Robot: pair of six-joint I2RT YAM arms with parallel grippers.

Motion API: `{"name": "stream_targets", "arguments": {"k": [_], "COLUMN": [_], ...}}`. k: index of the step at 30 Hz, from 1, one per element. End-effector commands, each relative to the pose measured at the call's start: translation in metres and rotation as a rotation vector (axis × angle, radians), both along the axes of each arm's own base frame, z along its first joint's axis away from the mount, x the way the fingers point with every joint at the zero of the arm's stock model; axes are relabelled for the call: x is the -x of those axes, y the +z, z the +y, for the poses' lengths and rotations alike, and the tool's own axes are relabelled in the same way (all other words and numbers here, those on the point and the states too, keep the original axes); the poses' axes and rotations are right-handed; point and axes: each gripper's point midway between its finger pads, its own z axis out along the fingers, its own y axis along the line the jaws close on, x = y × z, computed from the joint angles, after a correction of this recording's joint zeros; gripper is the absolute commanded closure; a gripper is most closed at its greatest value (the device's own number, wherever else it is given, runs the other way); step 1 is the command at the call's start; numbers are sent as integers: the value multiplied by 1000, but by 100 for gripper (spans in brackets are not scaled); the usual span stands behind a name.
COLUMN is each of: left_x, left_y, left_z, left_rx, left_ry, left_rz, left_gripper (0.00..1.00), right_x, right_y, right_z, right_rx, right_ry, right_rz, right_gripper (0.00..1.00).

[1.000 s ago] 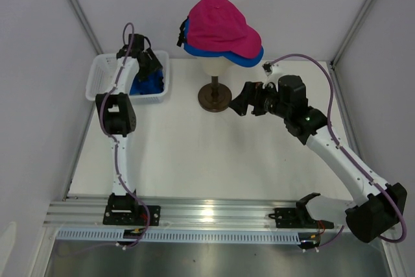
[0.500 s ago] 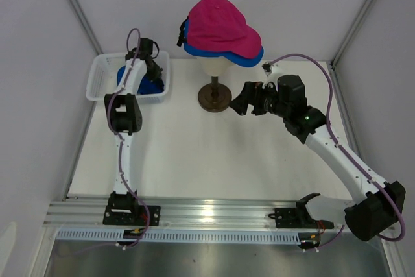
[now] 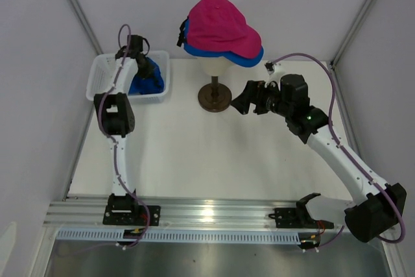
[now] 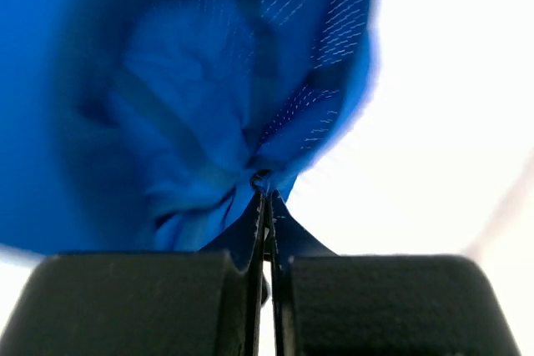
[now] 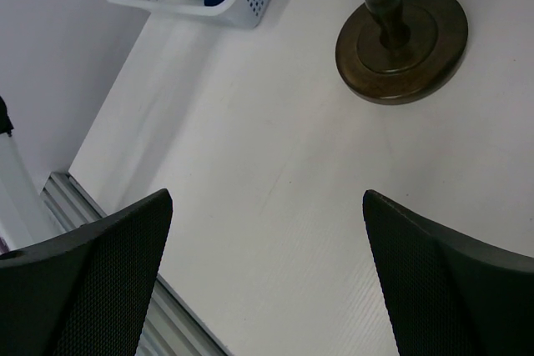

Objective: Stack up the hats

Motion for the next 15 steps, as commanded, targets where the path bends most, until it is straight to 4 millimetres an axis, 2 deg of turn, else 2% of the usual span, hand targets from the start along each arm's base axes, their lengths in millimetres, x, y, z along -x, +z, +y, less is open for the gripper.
{"name": "stream_targets", "arguments": {"k": [1, 3, 4, 8, 10, 11, 13, 15], "left_x": [-5, 2, 11, 36, 49, 60, 75, 99], "left_y": [176, 212, 243, 297, 309, 324, 330, 352], "left_z": [30, 29, 31, 21, 10, 5, -8, -19], "left_rx": [-50, -46, -62, -38, -15, -8, 38, 61], "left_ry": [-36, -84, -103, -187, -243, -263, -321, -365], "left_rz": [-376, -450, -511, -606, -620, -645, -649, -690], "left_gripper": [99, 99, 99, 99, 99, 99, 99, 99], "right_x": [3, 3, 6, 10, 12, 11, 11, 7], "right_y": [26, 31, 35, 46, 52, 59, 65, 75], "right_z": [3, 9, 13, 30, 42, 45, 53, 58], "right_rx": [-50, -82, -94, -136, -151, -165, -201, -250], "right_ry": [27, 43, 61, 101, 118, 112, 101, 81], "right_rz": [-74, -82, -87, -116, -134, -150, -149, -179], "right_gripper": [0, 1, 1, 0, 1, 0, 1, 1]}}
